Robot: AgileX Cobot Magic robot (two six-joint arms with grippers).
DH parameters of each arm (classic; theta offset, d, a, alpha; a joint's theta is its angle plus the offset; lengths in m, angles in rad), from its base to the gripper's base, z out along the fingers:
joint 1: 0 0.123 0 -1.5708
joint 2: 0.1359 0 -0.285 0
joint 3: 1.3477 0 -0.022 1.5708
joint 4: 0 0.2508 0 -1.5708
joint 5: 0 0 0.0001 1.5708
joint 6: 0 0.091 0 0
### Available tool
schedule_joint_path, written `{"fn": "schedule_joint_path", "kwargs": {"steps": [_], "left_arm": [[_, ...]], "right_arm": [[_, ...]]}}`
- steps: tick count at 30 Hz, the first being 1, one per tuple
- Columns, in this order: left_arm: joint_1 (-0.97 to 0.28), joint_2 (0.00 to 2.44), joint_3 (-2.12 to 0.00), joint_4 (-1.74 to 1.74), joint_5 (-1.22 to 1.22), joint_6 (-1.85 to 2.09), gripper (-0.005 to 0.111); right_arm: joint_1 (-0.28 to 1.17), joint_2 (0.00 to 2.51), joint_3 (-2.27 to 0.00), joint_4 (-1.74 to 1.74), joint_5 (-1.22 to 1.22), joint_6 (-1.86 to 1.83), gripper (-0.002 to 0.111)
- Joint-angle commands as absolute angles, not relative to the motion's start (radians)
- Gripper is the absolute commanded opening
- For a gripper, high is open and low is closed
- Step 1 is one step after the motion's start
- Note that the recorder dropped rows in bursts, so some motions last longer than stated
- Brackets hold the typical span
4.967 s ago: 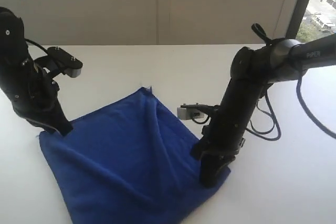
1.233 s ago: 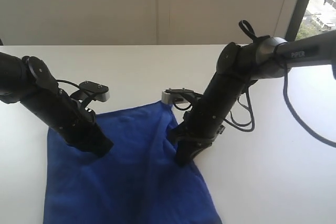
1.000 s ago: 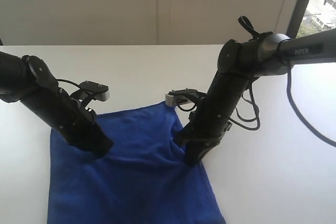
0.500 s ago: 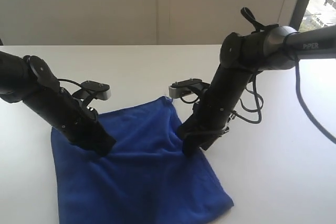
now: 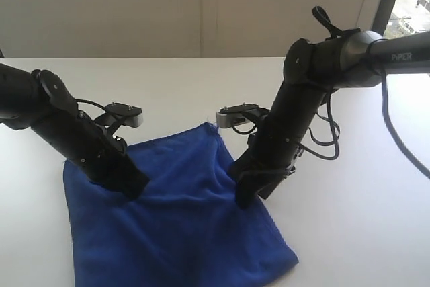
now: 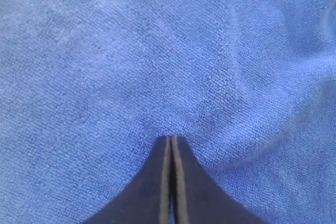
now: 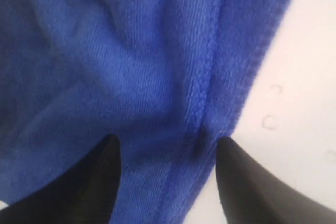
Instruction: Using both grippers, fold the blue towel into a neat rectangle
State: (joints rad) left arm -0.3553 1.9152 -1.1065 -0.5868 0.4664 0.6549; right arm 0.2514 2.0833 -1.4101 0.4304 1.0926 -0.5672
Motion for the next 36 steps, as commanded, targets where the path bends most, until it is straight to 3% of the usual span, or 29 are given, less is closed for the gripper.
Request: {"fn": "schedule_joint_path", "kwargs": {"steps": [1, 9, 19, 36], "left_arm": [[-0.36, 1.912, -1.152, -0.596, 0.488, 0.688, 0.0], [-0.36, 1.806, -1.225, -0.605, 0.523, 0.712, 0.0], [-0.36, 1.757, -1.212, -0.653, 0.788, 0.716, 0.0], [-0.443, 1.843, -0.998, -0.683, 0.645, 0.739, 0.0]], "right_arm": [[0.247, 2.067, -1.407, 0.399, 1.151, -0.584, 0.052], [0.158, 1.973, -1.392, 0.404, 1.221, -0.593, 0.052], [0.051, 1.876, -1.081, 0.751, 1.162, -0.887, 0.052], [0.057, 1.909, -1.027, 0.724, 1.072, -0.887, 0.052]]}}
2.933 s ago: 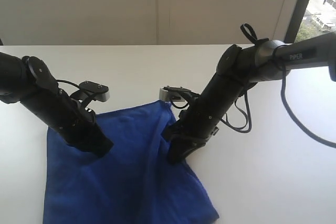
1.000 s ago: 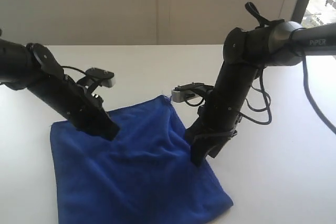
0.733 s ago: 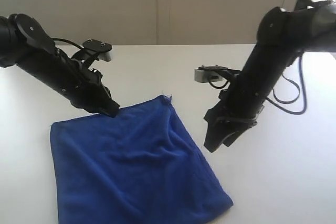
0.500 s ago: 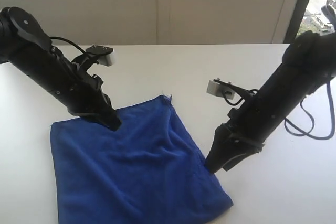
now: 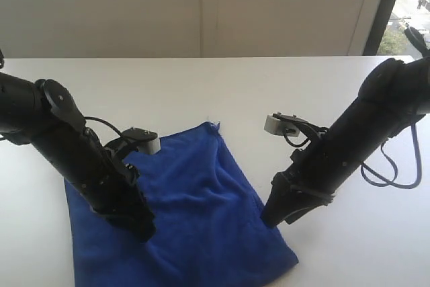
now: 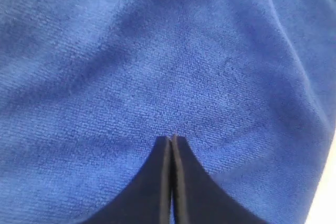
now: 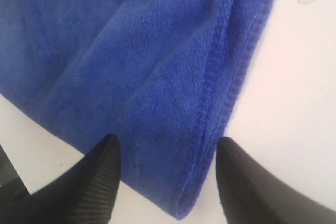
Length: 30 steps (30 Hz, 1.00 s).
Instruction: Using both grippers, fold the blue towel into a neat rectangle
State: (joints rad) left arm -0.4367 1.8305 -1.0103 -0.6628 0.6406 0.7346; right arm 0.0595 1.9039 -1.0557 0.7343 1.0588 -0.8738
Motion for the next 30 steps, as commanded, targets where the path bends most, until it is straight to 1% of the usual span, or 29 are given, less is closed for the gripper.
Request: {"fn": "schedule_joint_path", "kwargs": {"steps": [1, 11, 24, 30], "left_arm": [[-0.443, 1.845, -0.998, -0.683, 0.643, 0.739, 0.0], [-0.443, 1.845, -0.998, -0.683, 0.629, 0.739, 0.0], [-0.443, 1.845, -0.998, -0.683, 0.629, 0.739, 0.0], [-0.443, 1.845, -0.998, -0.683, 0.629, 0.739, 0.0]], "right_arm": [[0.057, 1.909, -1.02, 0.732, 1.078, -0.887, 0.052], [0.074, 1.909, -0.964, 0.736, 1.094, -0.887, 0.052], [0.089, 1.909, -0.964, 0.751, 1.172, -0.887, 0.052], [0.089, 1.91, -0.964, 0.767, 1.121, -0.887, 0.052]]}}
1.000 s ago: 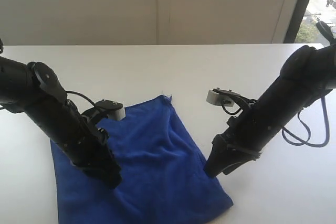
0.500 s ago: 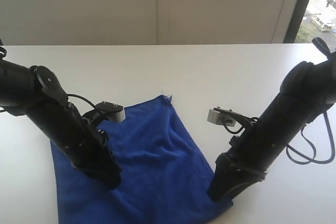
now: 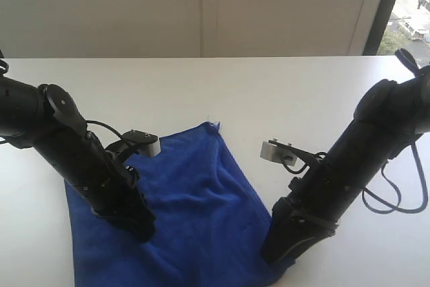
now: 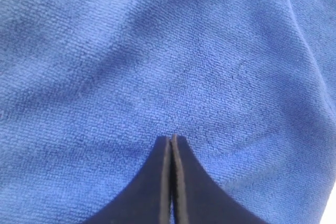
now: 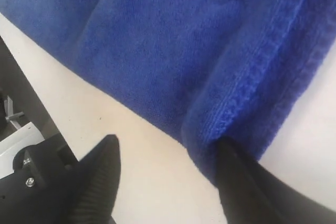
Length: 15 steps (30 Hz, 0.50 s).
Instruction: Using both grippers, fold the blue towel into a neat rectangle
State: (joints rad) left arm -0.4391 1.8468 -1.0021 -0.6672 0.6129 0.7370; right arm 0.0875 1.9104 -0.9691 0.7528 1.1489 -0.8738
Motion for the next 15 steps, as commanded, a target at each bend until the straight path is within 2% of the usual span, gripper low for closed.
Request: {"fn": "schedule_joint_path", "kwargs": {"steps": [1, 9, 15], "left_arm": [[-0.443, 1.845, -0.998, -0.683, 0.629, 0.739, 0.0], [-0.443, 1.845, -0.998, -0.683, 0.627, 0.744, 0.0], [-0.443, 1.845, -0.998, -0.683, 0.627, 0.749, 0.0]], "right_arm": [[0.089, 1.913, -0.964, 0.767, 1.115, -0.887, 0.052], [0.089, 1.913, -0.964, 0.792, 1.025, -0.887, 0.052], [0.089, 1.913, -0.964, 0.793, 1.112, -0.85, 0.052]]}}
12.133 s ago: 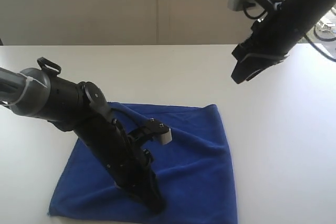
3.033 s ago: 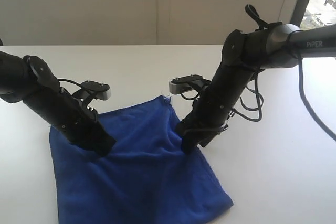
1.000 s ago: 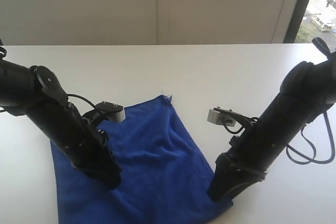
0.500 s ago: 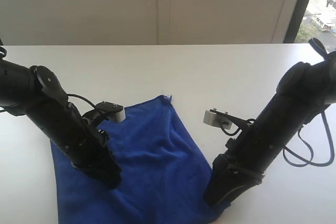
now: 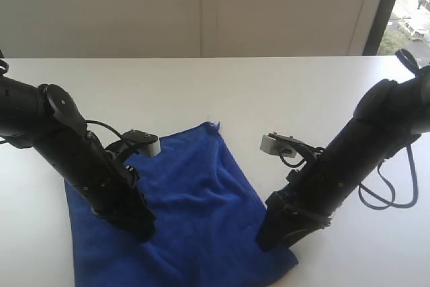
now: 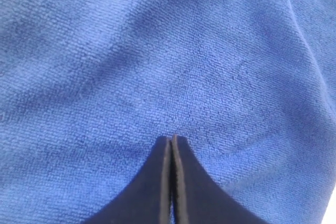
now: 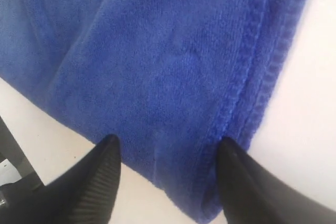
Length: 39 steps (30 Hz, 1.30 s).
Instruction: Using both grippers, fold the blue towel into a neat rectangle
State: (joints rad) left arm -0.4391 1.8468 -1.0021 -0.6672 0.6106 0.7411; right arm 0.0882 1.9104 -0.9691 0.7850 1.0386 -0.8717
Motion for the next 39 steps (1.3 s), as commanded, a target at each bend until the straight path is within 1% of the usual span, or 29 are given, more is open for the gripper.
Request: {"fn": "schedule_joint_path", "kwargs": {"steps": [1, 3, 7, 11, 18, 27, 29, 30, 31, 35, 36, 37, 39], "left_arm": [[-0.443, 1.845, -0.998, -0.683, 0.627, 0.749, 0.0], [-0.443, 1.845, -0.998, -0.683, 0.625, 0.751, 0.0], [-0.443, 1.845, -0.998, -0.683, 0.623, 0.759, 0.0], [-0.443, 1.845, -0.998, -0.683, 0.623, 0.759, 0.0], [-0.443, 1.845, -0.998, -0.683, 0.625, 0.76, 0.0], [-0.443, 1.845, -0.998, -0.683, 0.625, 0.76, 0.0], [-0.443, 1.845, -0.998, -0.683, 0.625, 0.762, 0.0], [-0.443, 1.845, -0.998, -0.683, 0.625, 0.762, 0.0], [-0.443, 1.845, -0.998, -0.683, 0.625, 0.762, 0.0], [-0.443, 1.845, -0.998, -0.683, 0.625, 0.763, 0.0], [-0.443, 1.845, -0.998, -0.683, 0.625, 0.763, 0.0], [-0.443, 1.845, -0.998, -0.683, 0.625, 0.763, 0.0], [-0.443, 1.845, -0.998, -0.683, 0.625, 0.763, 0.0]], "right_arm": [[0.089, 1.913, -0.964, 0.793, 1.137, -0.85, 0.052], [0.089, 1.913, -0.964, 0.793, 1.157, -0.85, 0.052], [0.089, 1.916, -0.964, 0.812, 1.089, -0.853, 0.052], [0.089, 1.958, -0.964, 0.824, 1.076, -0.853, 0.052], [0.089, 1.988, -0.968, 0.959, 1.043, -0.929, 0.052], [0.089, 1.986, -1.015, 0.945, 1.019, -0.931, 0.052], [0.089, 1.986, -1.015, 0.945, 0.99, -0.931, 0.046], [0.089, 1.986, -1.015, 0.945, 0.988, -0.931, 0.04], [0.089, 1.986, -1.015, 0.945, 0.988, -0.931, 0.037], [0.089, 1.986, -1.015, 0.936, 0.988, -0.912, 0.008], [0.089, 1.986, -1.015, 0.925, 0.988, -0.905, 0.004], [0.089, 1.986, -1.015, 0.886, 0.983, -0.862, 0.0], [0.089, 1.986, -1.015, 0.795, 0.969, -0.792, 0.0]]}}
